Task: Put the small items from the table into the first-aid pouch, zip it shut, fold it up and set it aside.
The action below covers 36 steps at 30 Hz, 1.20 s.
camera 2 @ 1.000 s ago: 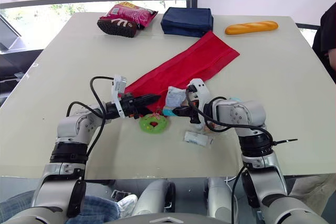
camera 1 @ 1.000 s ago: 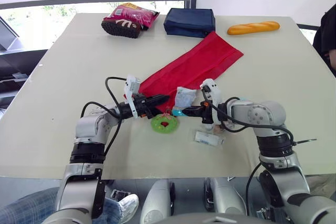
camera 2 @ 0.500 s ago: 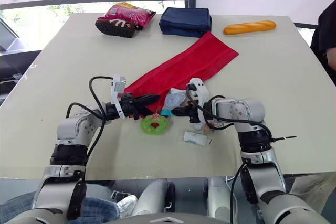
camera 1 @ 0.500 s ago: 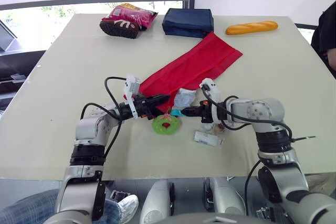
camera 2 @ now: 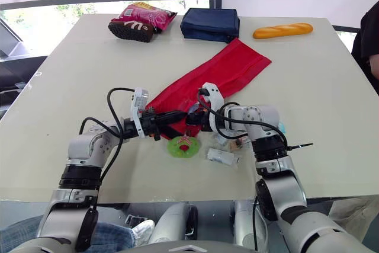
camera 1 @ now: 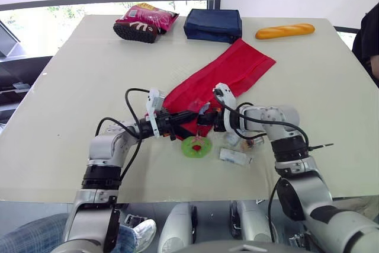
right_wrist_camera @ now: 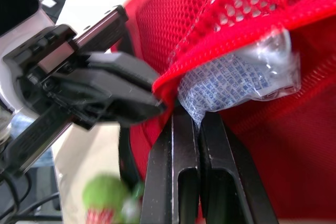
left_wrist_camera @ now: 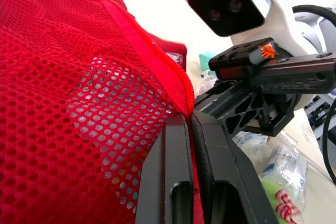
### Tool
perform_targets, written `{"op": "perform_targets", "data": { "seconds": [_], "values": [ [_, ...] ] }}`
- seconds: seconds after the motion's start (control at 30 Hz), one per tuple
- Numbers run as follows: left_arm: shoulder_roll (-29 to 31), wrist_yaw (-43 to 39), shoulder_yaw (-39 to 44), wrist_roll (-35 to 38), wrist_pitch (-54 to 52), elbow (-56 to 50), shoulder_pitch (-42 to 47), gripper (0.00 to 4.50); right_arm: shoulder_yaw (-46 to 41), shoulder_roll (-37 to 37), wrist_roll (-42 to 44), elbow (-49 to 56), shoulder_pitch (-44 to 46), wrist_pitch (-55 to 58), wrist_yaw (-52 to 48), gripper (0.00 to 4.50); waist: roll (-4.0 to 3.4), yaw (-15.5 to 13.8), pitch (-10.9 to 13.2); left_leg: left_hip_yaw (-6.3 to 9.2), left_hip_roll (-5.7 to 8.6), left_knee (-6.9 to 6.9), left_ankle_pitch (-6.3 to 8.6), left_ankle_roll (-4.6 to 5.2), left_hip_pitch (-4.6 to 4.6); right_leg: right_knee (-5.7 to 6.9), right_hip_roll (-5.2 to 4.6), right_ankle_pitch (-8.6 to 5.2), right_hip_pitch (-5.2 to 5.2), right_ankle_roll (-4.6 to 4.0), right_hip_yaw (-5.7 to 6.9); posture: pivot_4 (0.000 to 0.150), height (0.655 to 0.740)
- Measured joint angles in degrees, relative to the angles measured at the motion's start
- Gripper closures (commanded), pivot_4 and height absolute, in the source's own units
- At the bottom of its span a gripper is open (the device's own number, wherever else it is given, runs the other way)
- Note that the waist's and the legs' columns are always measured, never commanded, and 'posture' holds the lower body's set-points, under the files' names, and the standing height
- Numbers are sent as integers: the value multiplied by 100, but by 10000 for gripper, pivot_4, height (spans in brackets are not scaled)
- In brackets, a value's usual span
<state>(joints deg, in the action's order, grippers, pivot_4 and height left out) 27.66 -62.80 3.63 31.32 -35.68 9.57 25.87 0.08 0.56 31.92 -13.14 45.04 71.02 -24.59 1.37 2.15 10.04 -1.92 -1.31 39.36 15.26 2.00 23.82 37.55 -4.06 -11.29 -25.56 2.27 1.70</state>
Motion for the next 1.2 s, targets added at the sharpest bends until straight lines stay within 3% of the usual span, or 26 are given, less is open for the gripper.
{"op": "perform_targets", "data": {
  "seconds": [0.4, 0.83, 0.93, 1.13, 1.2],
  "values": [
    [-29, -1, 39, 26, 77, 0, 84, 45000, -85, 706, -439, -55, -235, -930, 580, 44712, -1, 7, 1, -1, 0, -1, 0, 0, 0, -1, 0, 0, -1, 0, -1, 1500, 7164],
    [-182, -1, -71, 22, 122, 0, 86, 45000, 182, 725, -576, -104, -249, -1296, 1150, 44712, -2, 9, 1, 0, 0, -1, 0, 0, 0, -1, -1, 0, -1, 0, -1, 1500, 7164],
    [-177, -23, -51, 31, 170, 3, 86, 45000, 284, 690, -642, -26, -302, -1387, 1073, 37536, -2, 8, 1, 1, 0, -1, 0, 0, 0, -1, -1, 0, -1, 0, 0, 1500, 7164],
    [-153, -251, -88, 73, 219, 12, 99, 45000, 652, -1, -752, 687, -634, -1459, 607, 13685, -3, -2, 2, 1, 1, -1, 0, 0, 2, -5, -2, -1, -1, 1, 0, 1500, 7164],
    [-158, -297, -126, 97, 233, 10, 106, 45000, 690, -108, -752, 834, -683, -1408, 565, 8805, -2, -2, 2, 2, 1, -2, 0, 0, 2, -4, -1, -1, -1, 1, 0, 1500, 7164]
  ]
}}
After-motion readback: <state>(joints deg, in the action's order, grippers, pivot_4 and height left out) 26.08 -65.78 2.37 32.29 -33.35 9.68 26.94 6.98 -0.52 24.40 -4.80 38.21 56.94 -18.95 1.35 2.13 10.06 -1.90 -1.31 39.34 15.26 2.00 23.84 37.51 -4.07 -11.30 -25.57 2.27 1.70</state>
